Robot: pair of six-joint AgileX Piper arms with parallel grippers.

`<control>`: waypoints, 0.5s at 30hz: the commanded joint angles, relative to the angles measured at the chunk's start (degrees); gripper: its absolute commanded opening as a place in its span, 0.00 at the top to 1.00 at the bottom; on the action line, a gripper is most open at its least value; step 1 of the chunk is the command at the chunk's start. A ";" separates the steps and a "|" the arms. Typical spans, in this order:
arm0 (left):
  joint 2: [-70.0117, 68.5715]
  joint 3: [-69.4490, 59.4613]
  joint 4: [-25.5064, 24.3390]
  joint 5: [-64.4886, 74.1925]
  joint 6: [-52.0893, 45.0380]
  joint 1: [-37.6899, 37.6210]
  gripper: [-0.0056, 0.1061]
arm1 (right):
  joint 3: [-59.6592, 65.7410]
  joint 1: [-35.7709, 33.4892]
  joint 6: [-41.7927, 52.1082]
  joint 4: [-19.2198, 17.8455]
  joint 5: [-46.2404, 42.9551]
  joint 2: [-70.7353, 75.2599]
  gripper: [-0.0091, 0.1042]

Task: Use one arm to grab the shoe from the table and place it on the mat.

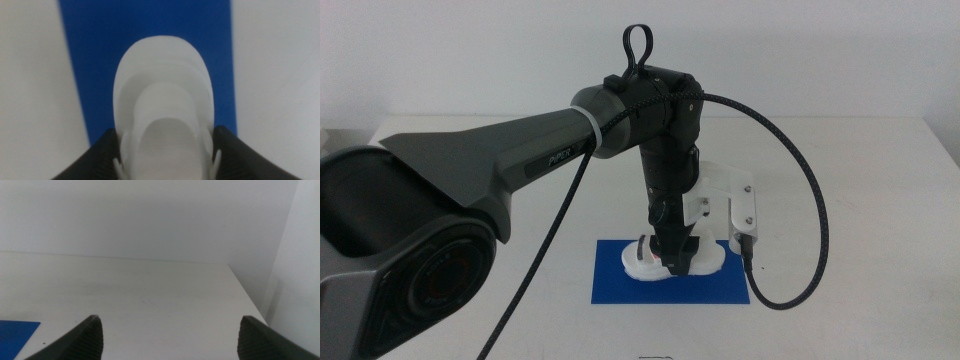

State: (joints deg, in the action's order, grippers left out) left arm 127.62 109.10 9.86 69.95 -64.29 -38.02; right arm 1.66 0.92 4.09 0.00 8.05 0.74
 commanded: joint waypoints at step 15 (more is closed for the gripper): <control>-0.37 1.32 2.37 4.49 -1.38 -0.13 0.96 | -1.06 -0.09 0.30 -0.51 -4.33 1.11 0.09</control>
State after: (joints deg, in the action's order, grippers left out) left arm 130.50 109.16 11.95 69.75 -66.74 -38.02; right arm 1.66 0.92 4.09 0.00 8.05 0.74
